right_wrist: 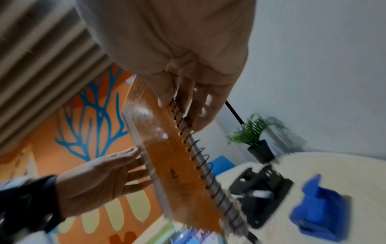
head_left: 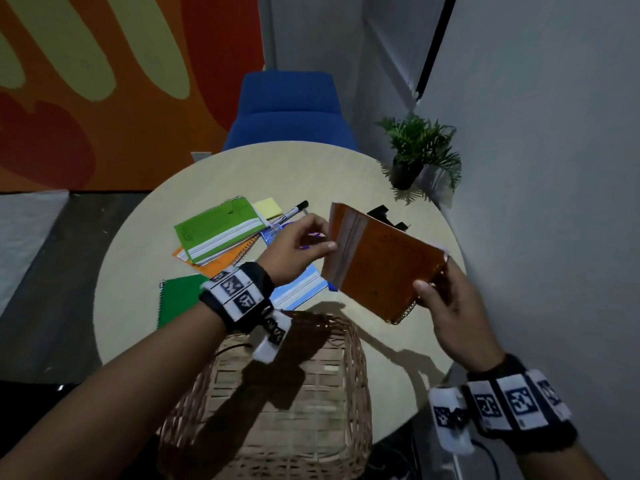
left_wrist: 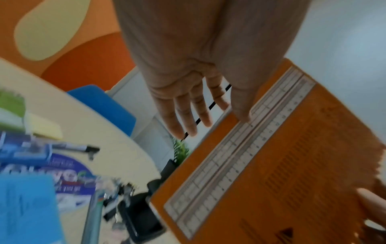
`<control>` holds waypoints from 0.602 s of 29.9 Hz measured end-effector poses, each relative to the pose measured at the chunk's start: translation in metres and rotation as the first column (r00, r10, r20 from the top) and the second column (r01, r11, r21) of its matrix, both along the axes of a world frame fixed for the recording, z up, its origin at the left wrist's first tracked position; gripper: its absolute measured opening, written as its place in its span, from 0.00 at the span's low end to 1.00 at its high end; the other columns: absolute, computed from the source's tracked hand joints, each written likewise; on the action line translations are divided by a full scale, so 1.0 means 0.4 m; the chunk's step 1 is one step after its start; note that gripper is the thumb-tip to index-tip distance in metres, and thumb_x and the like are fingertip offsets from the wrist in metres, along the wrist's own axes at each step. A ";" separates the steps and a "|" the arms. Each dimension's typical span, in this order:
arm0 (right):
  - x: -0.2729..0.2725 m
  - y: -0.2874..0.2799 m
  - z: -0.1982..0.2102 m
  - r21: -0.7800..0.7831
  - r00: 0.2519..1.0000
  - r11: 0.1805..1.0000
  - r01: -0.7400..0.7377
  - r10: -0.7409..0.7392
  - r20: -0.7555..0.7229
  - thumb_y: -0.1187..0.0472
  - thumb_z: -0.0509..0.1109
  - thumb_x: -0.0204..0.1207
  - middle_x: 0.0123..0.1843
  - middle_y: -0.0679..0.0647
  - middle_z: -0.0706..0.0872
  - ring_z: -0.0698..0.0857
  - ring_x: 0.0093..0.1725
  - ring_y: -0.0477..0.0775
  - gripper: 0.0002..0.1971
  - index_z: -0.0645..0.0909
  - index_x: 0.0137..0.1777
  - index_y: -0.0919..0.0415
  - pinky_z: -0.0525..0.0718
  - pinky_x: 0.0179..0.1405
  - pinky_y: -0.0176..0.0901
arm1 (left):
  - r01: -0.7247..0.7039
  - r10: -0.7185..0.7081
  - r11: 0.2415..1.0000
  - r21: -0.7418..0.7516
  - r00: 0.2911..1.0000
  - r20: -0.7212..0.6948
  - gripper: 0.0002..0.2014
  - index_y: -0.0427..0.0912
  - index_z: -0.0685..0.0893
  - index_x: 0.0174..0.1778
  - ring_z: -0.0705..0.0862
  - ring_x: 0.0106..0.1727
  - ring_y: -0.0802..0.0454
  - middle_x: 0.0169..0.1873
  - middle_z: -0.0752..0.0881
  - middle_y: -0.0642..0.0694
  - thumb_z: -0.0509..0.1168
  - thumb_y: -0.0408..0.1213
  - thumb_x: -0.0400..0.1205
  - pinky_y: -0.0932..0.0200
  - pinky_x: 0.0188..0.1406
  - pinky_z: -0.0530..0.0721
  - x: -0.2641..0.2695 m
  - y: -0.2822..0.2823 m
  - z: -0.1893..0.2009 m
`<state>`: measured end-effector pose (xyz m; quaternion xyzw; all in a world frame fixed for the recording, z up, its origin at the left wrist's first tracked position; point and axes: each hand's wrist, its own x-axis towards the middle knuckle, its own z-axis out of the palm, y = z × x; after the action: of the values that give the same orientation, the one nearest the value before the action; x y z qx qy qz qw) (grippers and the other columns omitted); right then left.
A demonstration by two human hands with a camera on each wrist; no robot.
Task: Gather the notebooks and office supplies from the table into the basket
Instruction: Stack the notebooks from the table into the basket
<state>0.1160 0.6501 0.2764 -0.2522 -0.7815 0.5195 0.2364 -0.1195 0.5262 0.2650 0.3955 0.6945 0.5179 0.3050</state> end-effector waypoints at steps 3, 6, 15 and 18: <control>-0.014 -0.047 0.036 -0.077 0.996 0.993 -0.087 0.088 0.006 0.64 0.61 0.83 0.59 0.48 0.86 0.86 0.59 0.47 0.14 0.75 0.66 0.50 0.86 0.56 0.48 | -0.036 0.035 0.999 0.014 0.999 0.021 0.06 0.40 0.77 0.42 0.83 0.39 0.50 0.36 0.81 0.38 0.69 0.29 0.78 0.58 0.45 0.85 0.019 -0.128 0.036; -0.045 -0.105 -0.008 -0.198 0.967 0.973 -0.121 0.161 0.198 0.62 0.61 0.83 0.58 0.52 0.87 0.87 0.57 0.50 0.12 0.75 0.64 0.53 0.88 0.55 0.53 | -0.095 0.099 0.979 -0.181 0.995 0.011 0.08 0.42 0.79 0.50 0.89 0.41 0.45 0.36 0.87 0.41 0.70 0.33 0.78 0.47 0.47 0.89 0.041 -0.243 -0.013; -0.094 -0.231 -0.257 0.081 0.571 0.973 -0.215 0.058 0.819 0.57 0.68 0.77 0.61 0.59 0.85 0.84 0.59 0.60 0.24 0.68 0.72 0.58 0.82 0.57 0.49 | -0.024 -0.021 0.764 -0.645 0.998 -0.062 0.10 0.47 0.74 0.37 0.81 0.29 0.60 0.28 0.82 0.54 0.68 0.41 0.79 0.67 0.27 0.73 0.120 -0.358 -0.276; -0.106 -0.256 -0.270 0.148 0.512 0.949 -0.279 0.016 0.859 0.57 0.68 0.75 0.66 0.59 0.81 0.83 0.61 0.61 0.33 0.58 0.77 0.61 0.81 0.58 0.50 | -0.022 -0.082 0.693 -0.721 0.991 -0.108 0.08 0.49 0.76 0.38 0.81 0.43 0.53 0.40 0.84 0.49 0.67 0.44 0.79 0.64 0.36 0.74 0.122 -0.338 -0.313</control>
<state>0.0736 0.5475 0.1682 -0.3701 -0.8780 0.2384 -0.1877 -0.0709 0.3908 0.1398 0.2890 0.8538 0.1723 0.3973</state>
